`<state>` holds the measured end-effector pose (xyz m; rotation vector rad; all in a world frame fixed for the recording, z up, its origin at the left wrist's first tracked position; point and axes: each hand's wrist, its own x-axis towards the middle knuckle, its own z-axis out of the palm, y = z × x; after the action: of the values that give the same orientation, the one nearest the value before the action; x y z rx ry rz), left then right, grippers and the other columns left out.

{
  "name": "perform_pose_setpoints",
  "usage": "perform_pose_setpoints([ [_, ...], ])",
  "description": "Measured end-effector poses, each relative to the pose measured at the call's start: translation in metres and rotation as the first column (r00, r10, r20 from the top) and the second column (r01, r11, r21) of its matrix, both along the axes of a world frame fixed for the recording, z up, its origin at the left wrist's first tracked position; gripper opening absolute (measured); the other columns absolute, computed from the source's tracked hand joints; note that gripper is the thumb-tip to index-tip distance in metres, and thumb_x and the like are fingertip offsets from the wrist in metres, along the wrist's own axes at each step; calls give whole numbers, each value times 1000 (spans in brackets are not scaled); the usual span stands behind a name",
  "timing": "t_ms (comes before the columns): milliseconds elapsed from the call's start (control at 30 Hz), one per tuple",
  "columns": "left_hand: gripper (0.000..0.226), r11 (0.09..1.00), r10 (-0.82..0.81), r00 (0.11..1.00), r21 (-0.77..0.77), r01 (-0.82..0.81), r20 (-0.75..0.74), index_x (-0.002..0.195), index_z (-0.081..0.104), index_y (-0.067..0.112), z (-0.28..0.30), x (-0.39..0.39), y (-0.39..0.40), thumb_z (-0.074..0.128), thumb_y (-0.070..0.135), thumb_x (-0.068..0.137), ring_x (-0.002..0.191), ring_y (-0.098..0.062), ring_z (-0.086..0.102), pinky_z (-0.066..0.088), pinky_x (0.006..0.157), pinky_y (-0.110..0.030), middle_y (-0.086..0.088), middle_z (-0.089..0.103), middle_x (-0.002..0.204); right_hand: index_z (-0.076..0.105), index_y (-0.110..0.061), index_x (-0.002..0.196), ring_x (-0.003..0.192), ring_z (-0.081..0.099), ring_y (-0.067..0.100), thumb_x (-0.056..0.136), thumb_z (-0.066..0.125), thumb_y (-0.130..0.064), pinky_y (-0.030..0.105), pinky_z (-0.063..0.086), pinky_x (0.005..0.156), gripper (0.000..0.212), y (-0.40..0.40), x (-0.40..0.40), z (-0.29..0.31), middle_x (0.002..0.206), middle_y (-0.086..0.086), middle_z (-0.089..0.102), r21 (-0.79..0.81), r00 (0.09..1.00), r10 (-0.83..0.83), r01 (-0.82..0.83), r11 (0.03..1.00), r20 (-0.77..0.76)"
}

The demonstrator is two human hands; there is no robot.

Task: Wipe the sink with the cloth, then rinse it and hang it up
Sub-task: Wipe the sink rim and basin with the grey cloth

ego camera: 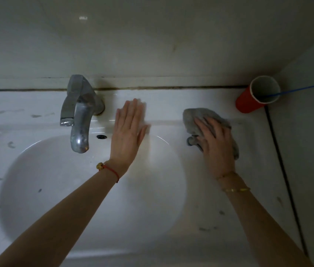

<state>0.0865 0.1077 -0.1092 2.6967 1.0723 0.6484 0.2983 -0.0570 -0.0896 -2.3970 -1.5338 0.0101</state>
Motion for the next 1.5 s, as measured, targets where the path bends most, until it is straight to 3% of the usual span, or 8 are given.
perform_pose_setpoints([
  [133,49,898,-441,897,24,440,35,149,42,6,12,27,-27,45,29,106,147,-29,34,28,122,-47,-13,39,157,55,-17,133,110,50,38,95,35,-37,47,44,97,47,-54,-8,5,133,11,56,-56,992,-109,106,993,-67],
  [233,51,804,-591,807,-105,586,-19,150,41,9,5,45,-40,48,31,105,148,-25,32,26,123,-42,-10,39,157,52,-26,136,115,46,33,95,36,-42,45,43,96,47,-95,-38,7,140,6,51,-135,991,-123,115,984,-52],
  [467,54,793,-597,801,-187,580,-46,153,37,14,-16,53,-43,45,36,104,151,-23,24,12,127,-39,-6,34,160,37,-31,146,142,27,36,95,33,-47,57,16,116,53,-67,-20,-13,154,5,35,-216,980,-198,189,958,-21],
  [733,52,786,-591,806,-194,587,47,149,44,12,-21,52,-43,51,33,102,149,-25,30,20,124,-45,-7,40,157,32,-28,148,146,18,33,96,36,-40,50,11,120,54,-129,-82,-13,158,2,25,-177,983,-150,130,976,-105],
  [867,52,784,-592,803,-188,592,62,148,44,11,-22,53,-42,52,32,102,149,-25,30,21,124,-46,-7,40,157,31,-28,149,145,20,32,97,33,-42,49,14,120,53,-113,-54,-15,158,2,27,-189,986,-141,122,974,-90],
  [1033,52,779,-599,798,-189,598,56,149,43,13,-23,52,-41,50,34,102,150,-24,28,19,125,-46,-5,39,158,36,-23,147,143,26,35,96,31,-38,47,14,118,54,-57,-19,-18,156,8,32,-157,951,-308,302,940,-20],
  [1267,53,776,-598,798,-195,600,73,150,42,13,-26,53,-42,48,35,102,150,-23,27,20,124,-46,-4,38,158,34,-21,148,145,22,29,99,29,-32,50,19,119,50,-111,-59,-14,156,5,30,-152,987,-106,87,984,-119],
  [1500,52,779,-598,799,-187,598,62,149,43,14,-26,53,-39,51,34,102,150,-23,29,21,124,-46,-4,40,157,36,-9,146,142,30,33,100,27,-33,45,26,117,53,-38,17,-19,152,17,34,-129,953,-299,291,948,-43],
])
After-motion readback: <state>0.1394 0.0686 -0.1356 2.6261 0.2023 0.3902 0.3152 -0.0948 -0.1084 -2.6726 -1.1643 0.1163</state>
